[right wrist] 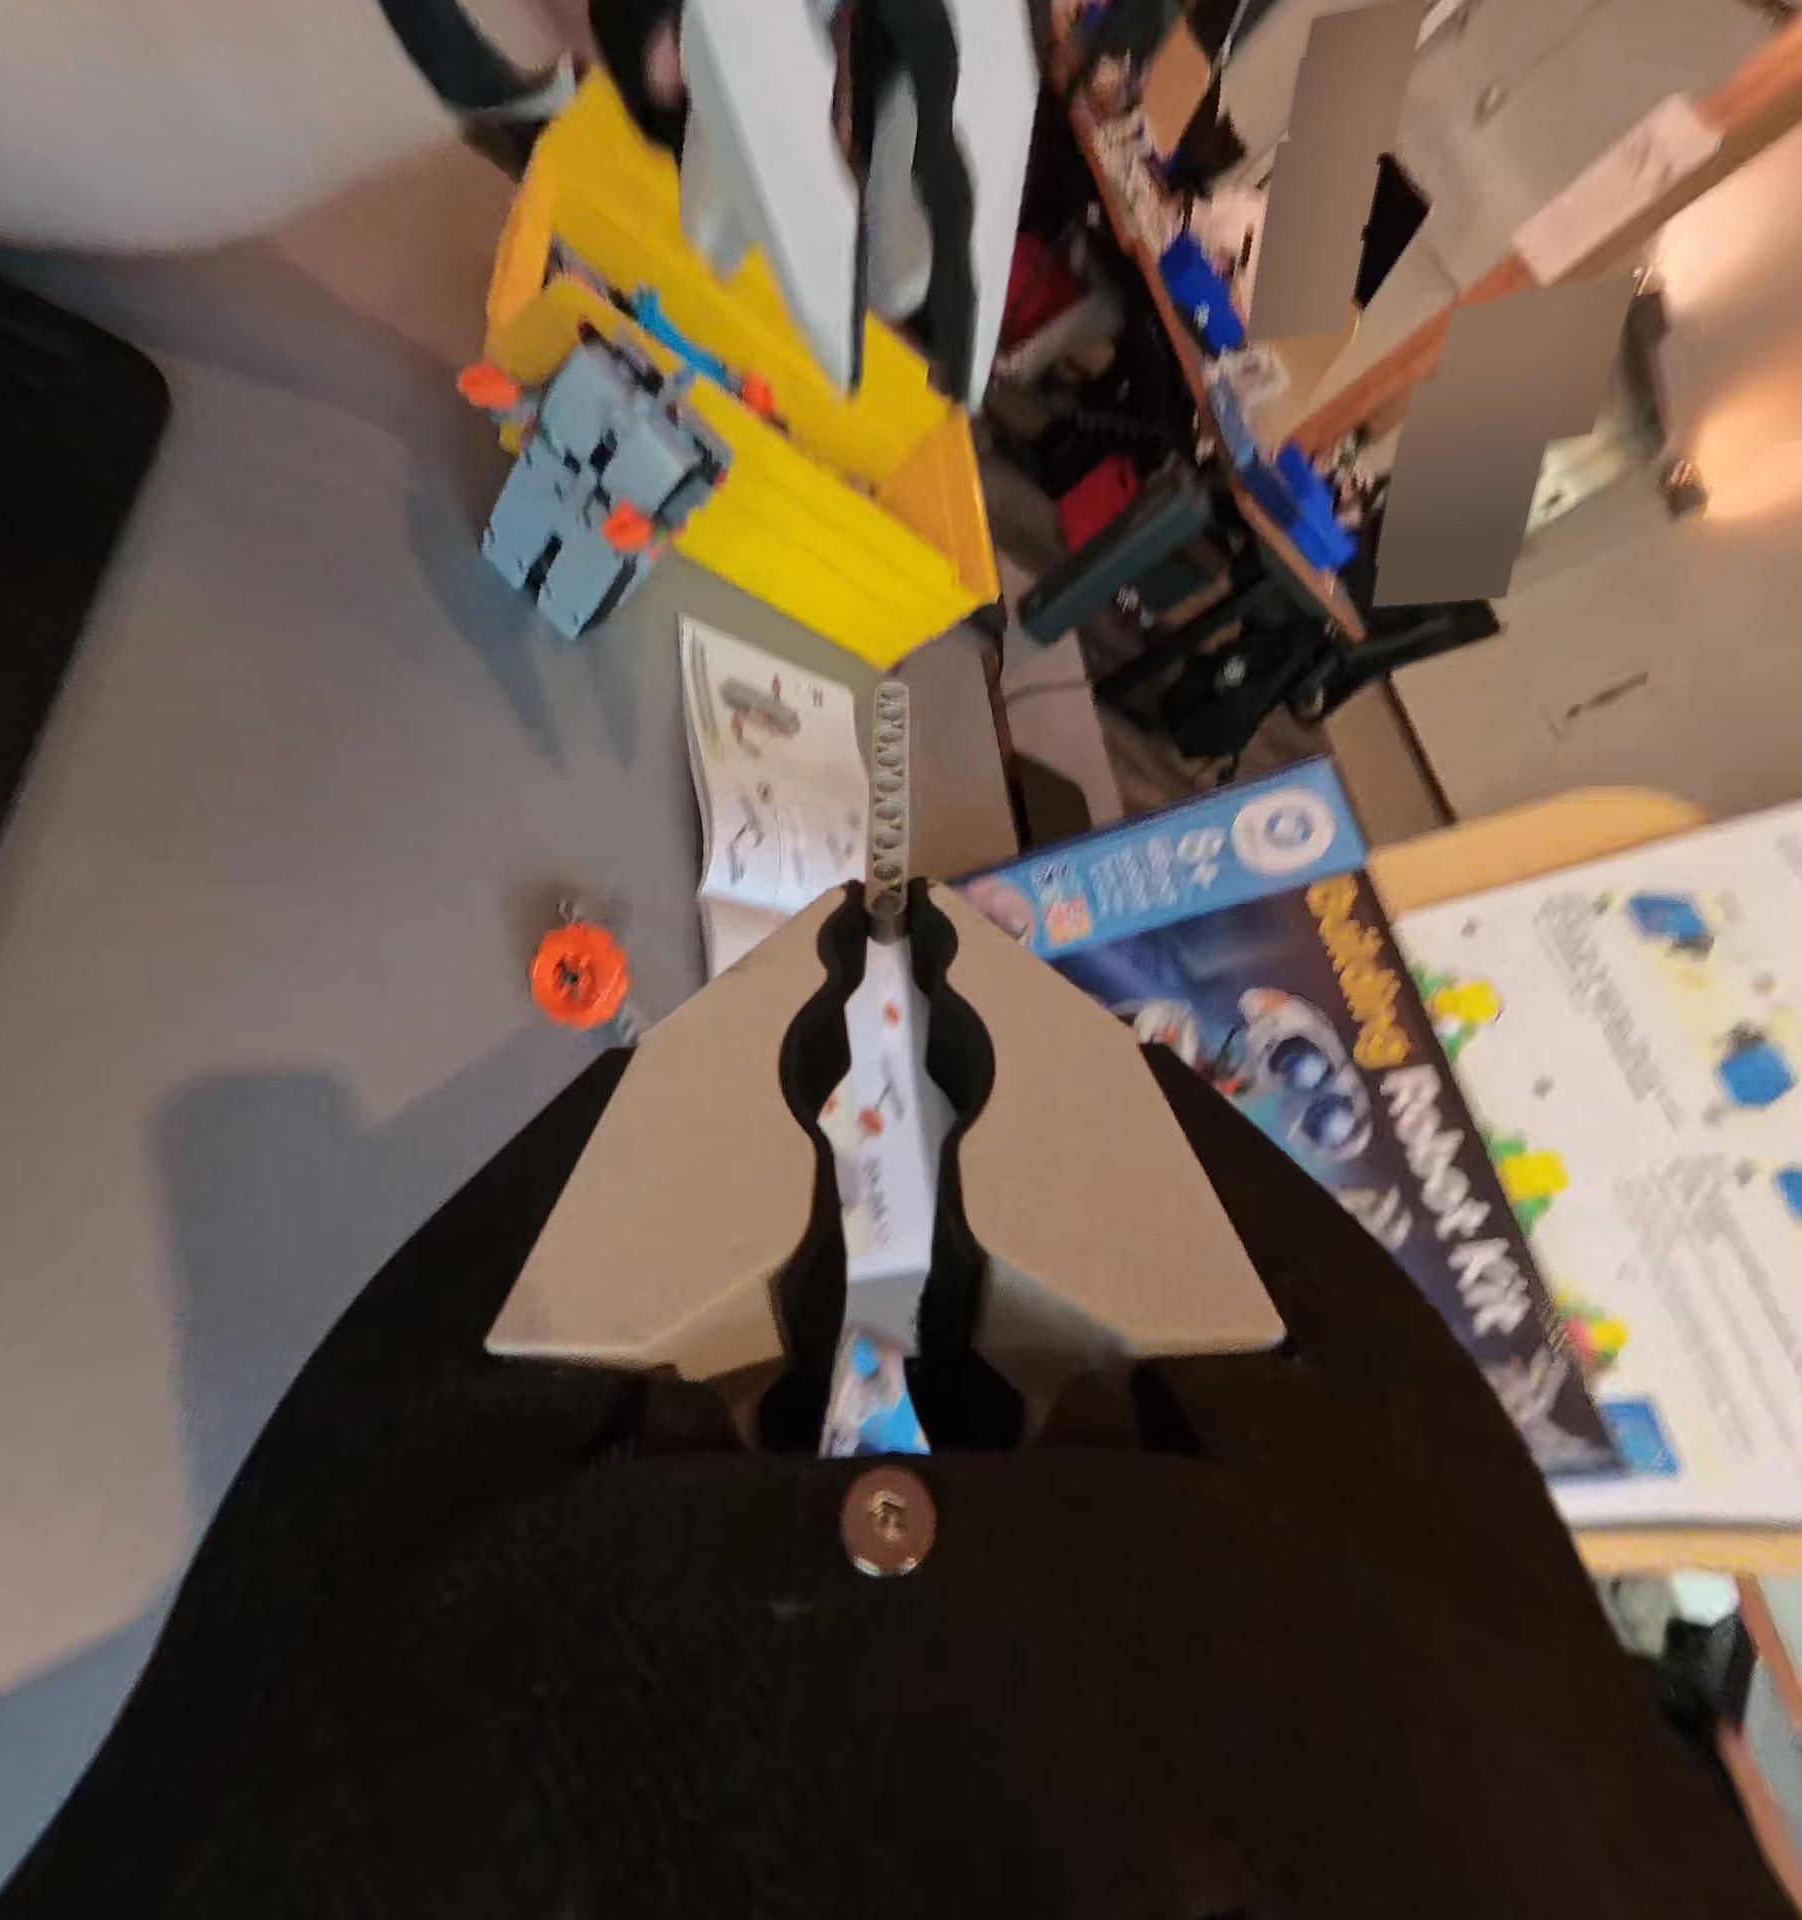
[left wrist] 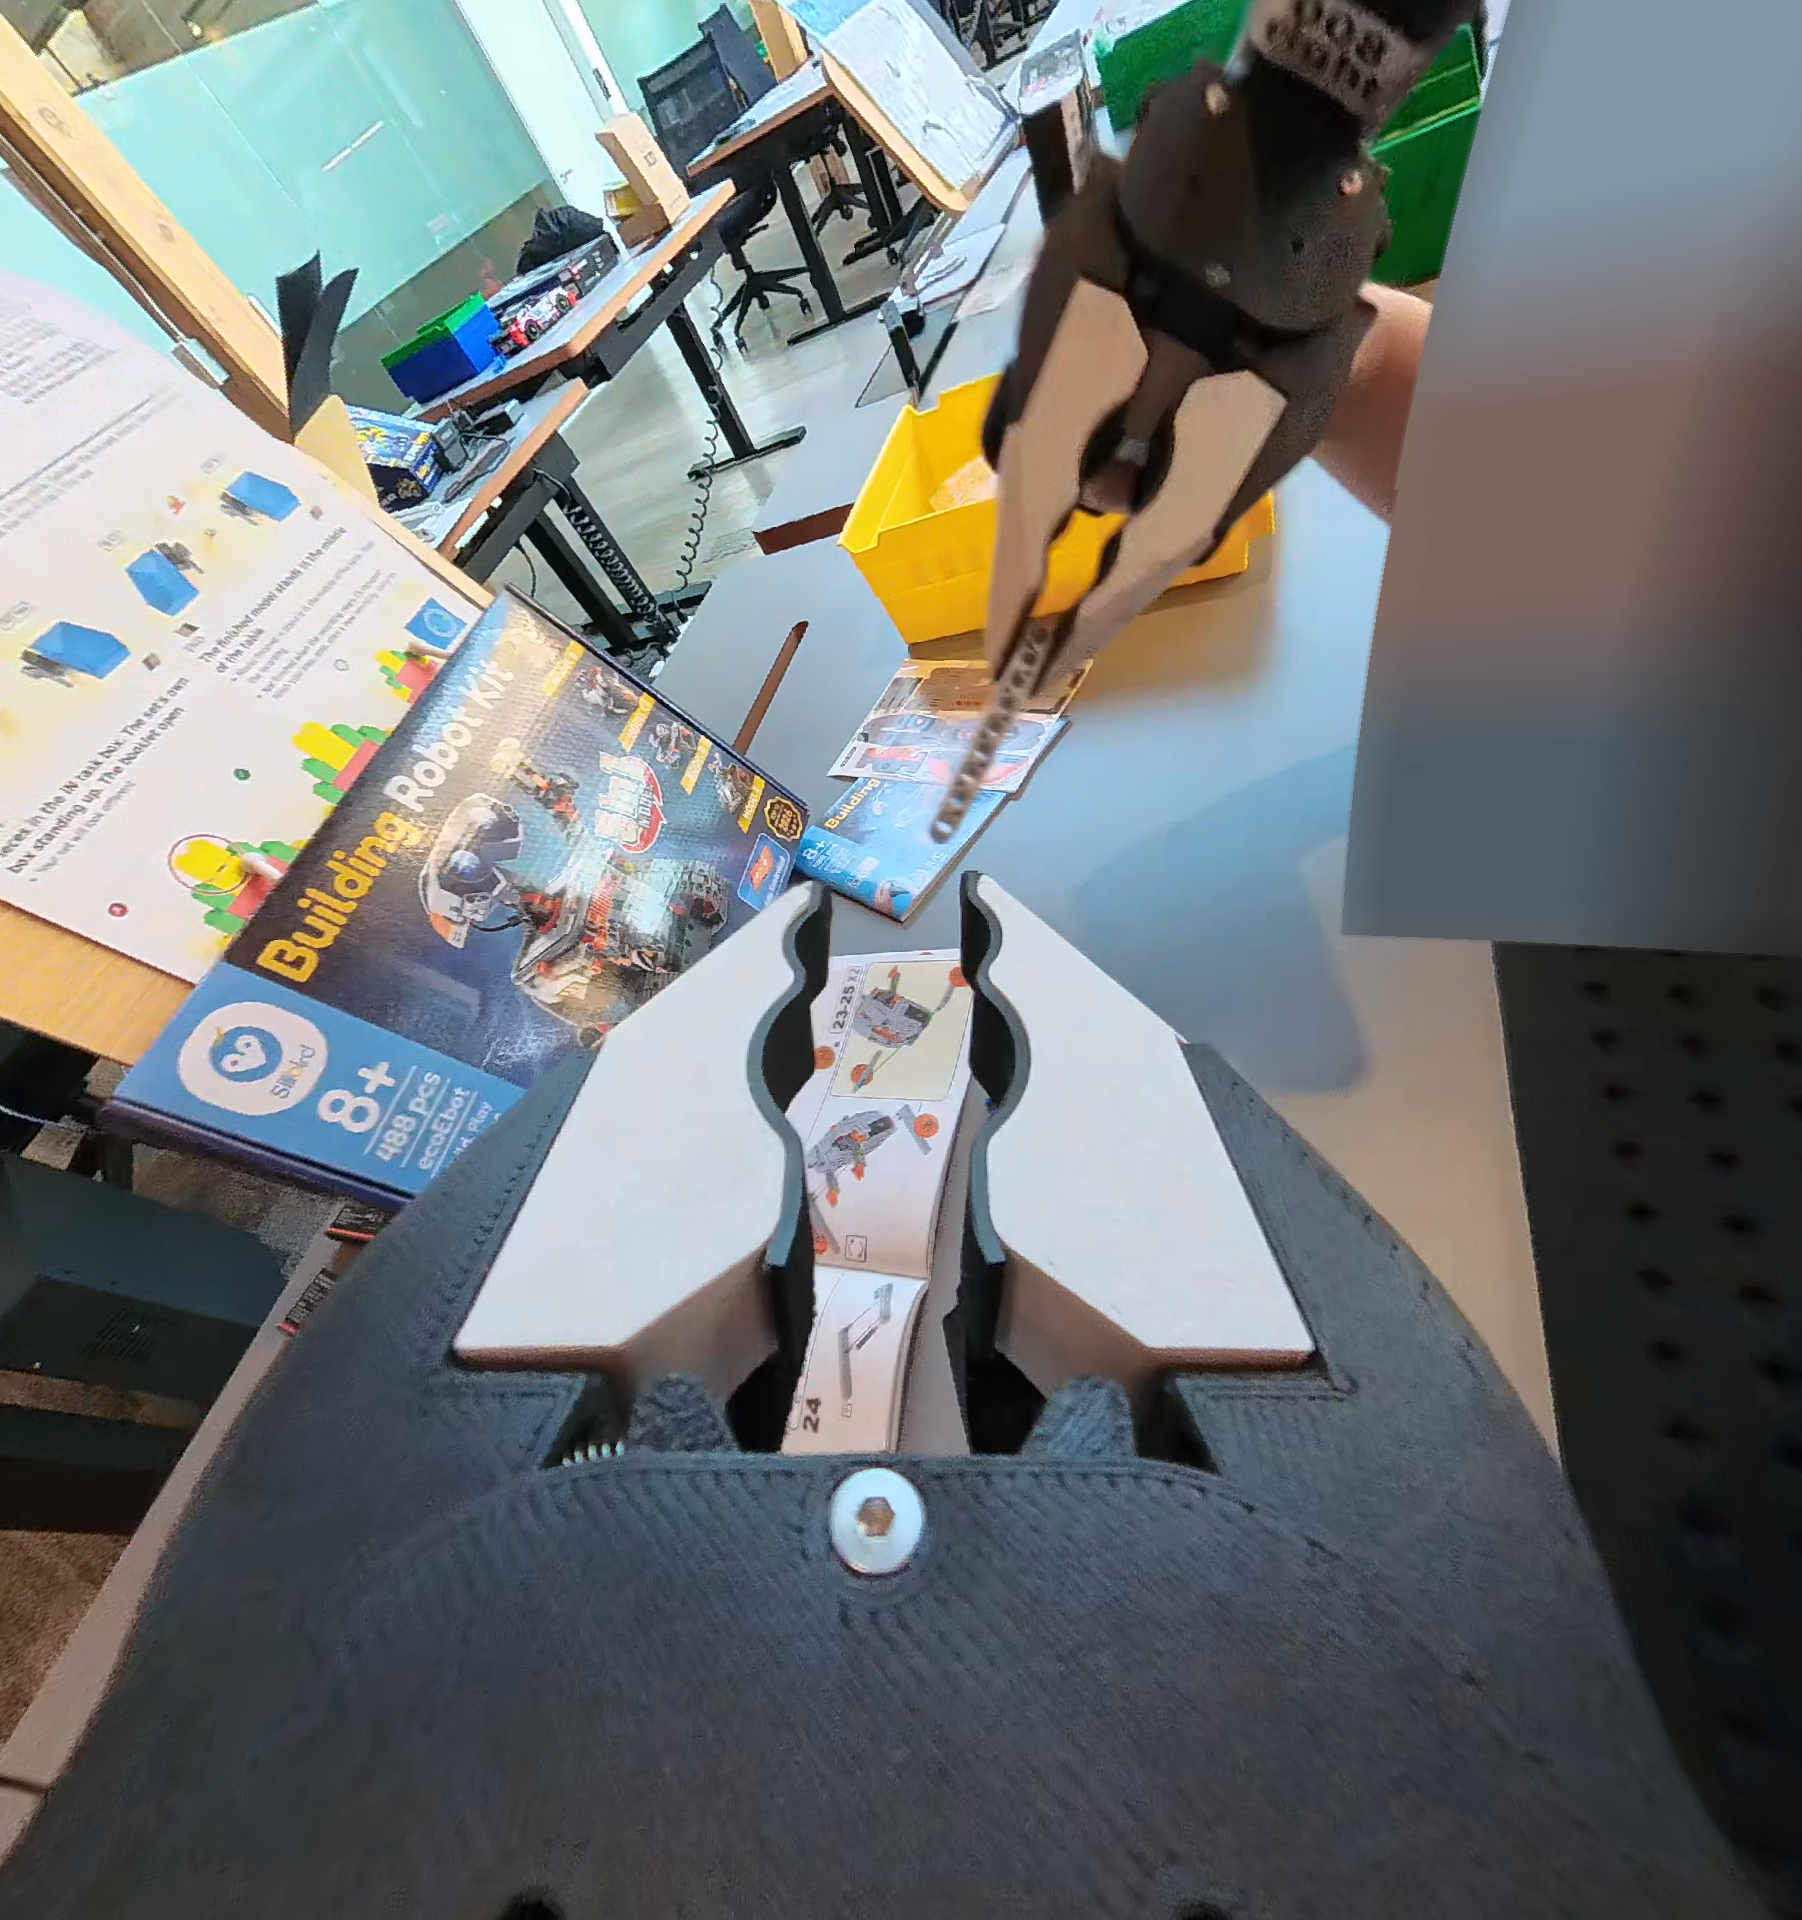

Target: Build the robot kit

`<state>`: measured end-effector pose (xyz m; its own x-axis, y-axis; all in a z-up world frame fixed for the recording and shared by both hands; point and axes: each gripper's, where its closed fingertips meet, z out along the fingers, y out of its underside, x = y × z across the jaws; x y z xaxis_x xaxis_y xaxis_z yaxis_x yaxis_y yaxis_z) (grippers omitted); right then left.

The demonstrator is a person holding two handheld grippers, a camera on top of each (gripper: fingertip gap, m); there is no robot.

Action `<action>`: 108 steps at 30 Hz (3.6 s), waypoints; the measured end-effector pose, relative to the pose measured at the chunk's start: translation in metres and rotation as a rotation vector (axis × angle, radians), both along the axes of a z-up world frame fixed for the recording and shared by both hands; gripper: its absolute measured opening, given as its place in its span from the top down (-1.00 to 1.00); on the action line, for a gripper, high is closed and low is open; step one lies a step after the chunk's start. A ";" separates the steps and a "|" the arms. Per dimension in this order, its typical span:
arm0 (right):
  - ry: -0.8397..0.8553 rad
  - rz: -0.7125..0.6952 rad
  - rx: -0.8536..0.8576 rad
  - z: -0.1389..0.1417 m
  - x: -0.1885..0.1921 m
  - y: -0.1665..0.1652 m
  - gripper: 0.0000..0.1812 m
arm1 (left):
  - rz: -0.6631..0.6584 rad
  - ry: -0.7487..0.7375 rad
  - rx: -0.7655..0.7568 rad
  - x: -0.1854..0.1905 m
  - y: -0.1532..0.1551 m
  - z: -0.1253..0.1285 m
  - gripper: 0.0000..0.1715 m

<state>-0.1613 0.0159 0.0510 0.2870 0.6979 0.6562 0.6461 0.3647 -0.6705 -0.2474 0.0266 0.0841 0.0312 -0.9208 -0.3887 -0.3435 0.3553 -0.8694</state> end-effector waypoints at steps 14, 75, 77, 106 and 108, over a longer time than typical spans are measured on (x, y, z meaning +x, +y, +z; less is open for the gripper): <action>0.229 -0.239 -0.740 -0.187 0.112 -0.031 0.93 | 0.030 -0.057 -0.011 -0.038 -0.006 0.029 0.74; 0.762 -0.693 -0.123 -0.095 0.118 0.032 0.54 | 1.151 0.903 -1.208 -0.327 0.108 -0.214 0.25; 0.741 -0.696 -0.123 -0.097 0.117 0.032 0.54 | 1.175 0.929 -1.207 -0.331 0.105 -0.214 0.22; 0.631 -0.613 -0.192 -0.106 0.096 0.030 0.53 | 1.073 0.704 -1.139 -0.321 0.138 -0.196 0.34; 0.607 -0.613 -0.180 -0.107 0.095 0.029 0.53 | 1.065 0.776 -1.228 -0.326 0.115 -0.202 0.28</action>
